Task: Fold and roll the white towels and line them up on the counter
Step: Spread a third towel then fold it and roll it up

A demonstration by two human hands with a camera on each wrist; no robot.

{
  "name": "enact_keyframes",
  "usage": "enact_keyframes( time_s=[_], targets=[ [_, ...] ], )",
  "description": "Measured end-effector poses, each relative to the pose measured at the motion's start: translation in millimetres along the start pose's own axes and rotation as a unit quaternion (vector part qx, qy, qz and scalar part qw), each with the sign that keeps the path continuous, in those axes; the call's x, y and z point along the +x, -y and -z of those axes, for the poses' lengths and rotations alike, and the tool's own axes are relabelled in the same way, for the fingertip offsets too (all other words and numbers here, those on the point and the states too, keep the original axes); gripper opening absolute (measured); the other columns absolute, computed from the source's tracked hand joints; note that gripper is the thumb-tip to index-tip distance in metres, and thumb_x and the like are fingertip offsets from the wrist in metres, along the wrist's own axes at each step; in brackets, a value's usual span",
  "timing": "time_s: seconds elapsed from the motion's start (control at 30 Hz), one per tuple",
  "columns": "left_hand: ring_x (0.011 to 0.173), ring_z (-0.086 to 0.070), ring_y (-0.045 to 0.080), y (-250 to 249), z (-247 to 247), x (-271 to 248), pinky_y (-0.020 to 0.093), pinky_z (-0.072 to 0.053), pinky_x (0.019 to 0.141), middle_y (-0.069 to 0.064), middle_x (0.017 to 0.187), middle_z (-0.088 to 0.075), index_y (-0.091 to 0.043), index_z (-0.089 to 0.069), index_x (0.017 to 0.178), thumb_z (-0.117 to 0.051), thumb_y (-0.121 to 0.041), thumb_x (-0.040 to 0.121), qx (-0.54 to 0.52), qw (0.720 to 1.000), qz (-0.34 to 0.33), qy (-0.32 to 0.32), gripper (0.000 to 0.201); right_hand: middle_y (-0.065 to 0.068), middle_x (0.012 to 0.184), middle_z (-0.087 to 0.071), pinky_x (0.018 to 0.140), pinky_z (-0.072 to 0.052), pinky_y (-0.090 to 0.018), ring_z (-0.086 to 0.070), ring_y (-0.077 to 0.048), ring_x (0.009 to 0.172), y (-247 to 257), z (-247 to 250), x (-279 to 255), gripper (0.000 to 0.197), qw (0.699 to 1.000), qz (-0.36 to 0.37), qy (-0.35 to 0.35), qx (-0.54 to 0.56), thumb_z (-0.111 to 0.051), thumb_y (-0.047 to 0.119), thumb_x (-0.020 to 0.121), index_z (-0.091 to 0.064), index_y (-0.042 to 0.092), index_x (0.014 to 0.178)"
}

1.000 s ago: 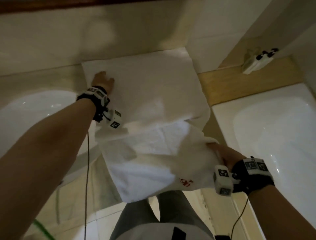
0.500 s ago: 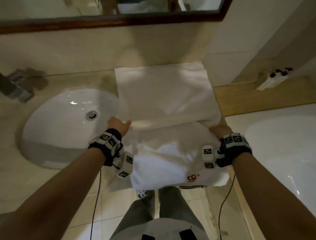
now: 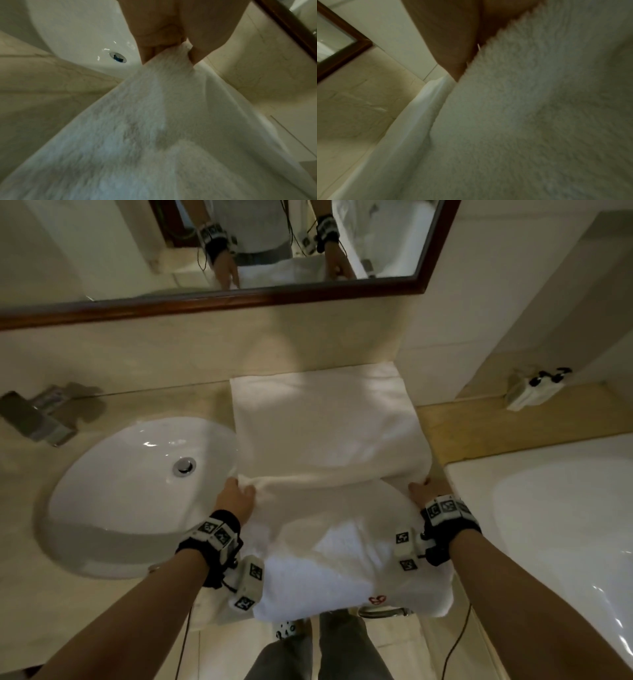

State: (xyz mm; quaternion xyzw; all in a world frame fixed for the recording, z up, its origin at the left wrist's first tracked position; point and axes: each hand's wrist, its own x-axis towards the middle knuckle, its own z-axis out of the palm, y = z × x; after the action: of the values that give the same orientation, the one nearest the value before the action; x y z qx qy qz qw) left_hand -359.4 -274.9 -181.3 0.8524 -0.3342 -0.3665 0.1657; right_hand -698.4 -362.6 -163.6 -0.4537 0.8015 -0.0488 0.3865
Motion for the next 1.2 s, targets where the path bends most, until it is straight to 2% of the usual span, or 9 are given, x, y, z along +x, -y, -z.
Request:
enact_keyframes(
  time_s=[0.13, 0.23, 0.37, 0.57, 0.73, 0.83, 0.97, 1.13, 1.2],
  targets=[
    [0.117, -0.049, 0.041, 0, -3, 1, 0.040, -0.040, 0.095, 0.030, 0.128, -0.050, 0.006, -0.039, 0.127, -0.044, -0.020, 0.097, 0.014, 0.999, 0.030, 0.013, 0.040, -0.024, 0.128, -0.052, 0.091, -0.041, -0.040, -0.052, -0.036, 0.106, -3, 3, 9, 0.046, 0.997, -0.007, -0.017, 0.071, -0.046, 0.024, 0.096, -0.044, -0.008, 0.130],
    [0.119, -0.048, 0.042, 1, -5, 1, 0.040, -0.039, 0.096, 0.030, 0.129, -0.049, 0.006, -0.038, 0.129, -0.043, -0.020, 0.098, 0.026, 0.999, 0.038, 0.013, 0.041, -0.025, 0.132, -0.049, 0.083, -0.042, -0.040, -0.052, -0.036, 0.100, -3, 12, 15, 0.050, 0.997, -0.023, 0.006, 0.070, -0.048, 0.024, 0.095, -0.043, -0.008, 0.132],
    [0.122, -0.047, 0.041, 0, -9, -4, 0.041, -0.039, 0.098, 0.028, 0.133, -0.047, 0.005, -0.035, 0.133, -0.043, -0.021, 0.098, 0.046, 0.997, 0.054, 0.020, 0.045, -0.024, 0.137, -0.046, 0.098, -0.041, -0.041, -0.049, -0.039, 0.120, -5, 22, 18, 0.050, 0.999, -0.034, 0.014, 0.023, -0.049, 0.027, 0.094, -0.043, -0.004, 0.133],
    [0.121, -0.048, 0.041, 2, -10, -12, 0.040, -0.041, 0.095, 0.026, 0.135, -0.046, 0.005, -0.037, 0.133, -0.044, -0.023, 0.097, 0.039, 0.996, 0.075, 0.019, 0.045, -0.011, 0.141, -0.045, 0.098, -0.040, -0.038, -0.046, -0.035, 0.126, -8, 31, 14, 0.046, 0.991, -0.091, 0.055, 0.076, -0.048, 0.035, 0.095, -0.048, 0.010, 0.134],
    [0.120, -0.049, 0.040, 12, -8, -18, 0.040, -0.042, 0.096, 0.025, 0.134, -0.048, 0.005, -0.038, 0.133, -0.047, -0.022, 0.096, 0.055, 0.995, 0.074, 0.042, 0.047, -0.022, 0.118, -0.062, 0.083, -0.051, -0.044, -0.060, -0.036, 0.085, -41, 34, 12, 0.052, 0.991, -0.096, 0.017, 0.087, -0.071, 0.030, 0.081, -0.058, -0.003, 0.118],
    [0.120, -0.050, 0.041, 18, -6, -24, 0.042, -0.044, 0.097, 0.025, 0.134, -0.048, 0.005, -0.035, 0.134, -0.050, -0.024, 0.095, 0.059, 0.995, 0.070, 0.049, 0.051, -0.022, 0.120, -0.060, 0.080, -0.047, -0.040, -0.059, -0.038, 0.095, -54, 36, 10, 0.060, 0.997, -0.079, 0.004, 0.018, -0.068, 0.040, 0.080, -0.056, -0.002, 0.122],
    [0.125, -0.046, 0.041, 22, -10, -28, 0.044, -0.041, 0.103, 0.025, 0.140, -0.042, 0.004, -0.019, 0.143, -0.051, -0.021, 0.095, 0.063, 0.995, 0.049, 0.055, 0.063, -0.022, 0.129, -0.055, 0.098, -0.046, -0.048, -0.056, -0.041, 0.110, -67, 35, 13, 0.060, 0.994, -0.107, 0.021, 0.002, -0.059, 0.039, 0.086, -0.050, 0.002, 0.131],
    [0.086, -0.058, 0.034, 28, -15, -41, 0.039, -0.046, 0.074, 0.025, 0.113, -0.058, -0.018, -0.022, 0.140, -0.044, -0.007, 0.093, 0.050, 0.998, -0.002, 0.025, 0.053, -0.021, 0.136, -0.049, 0.096, -0.041, -0.042, -0.048, -0.040, 0.119, -61, 43, 1, 0.041, 0.994, -0.011, -0.048, -0.094, -0.041, 0.027, 0.098, -0.048, 0.004, 0.132],
    [0.085, -0.057, 0.032, 29, -16, -43, 0.039, -0.048, 0.074, 0.023, 0.114, -0.057, -0.023, -0.021, 0.142, -0.041, -0.004, 0.093, 0.071, 0.997, -0.010, 0.022, 0.057, -0.019, 0.134, -0.049, 0.090, -0.043, -0.040, -0.050, -0.038, 0.115, -61, 40, 1, 0.040, 0.990, -0.007, -0.035, -0.137, -0.041, 0.028, 0.096, -0.046, 0.008, 0.130]
  ],
)
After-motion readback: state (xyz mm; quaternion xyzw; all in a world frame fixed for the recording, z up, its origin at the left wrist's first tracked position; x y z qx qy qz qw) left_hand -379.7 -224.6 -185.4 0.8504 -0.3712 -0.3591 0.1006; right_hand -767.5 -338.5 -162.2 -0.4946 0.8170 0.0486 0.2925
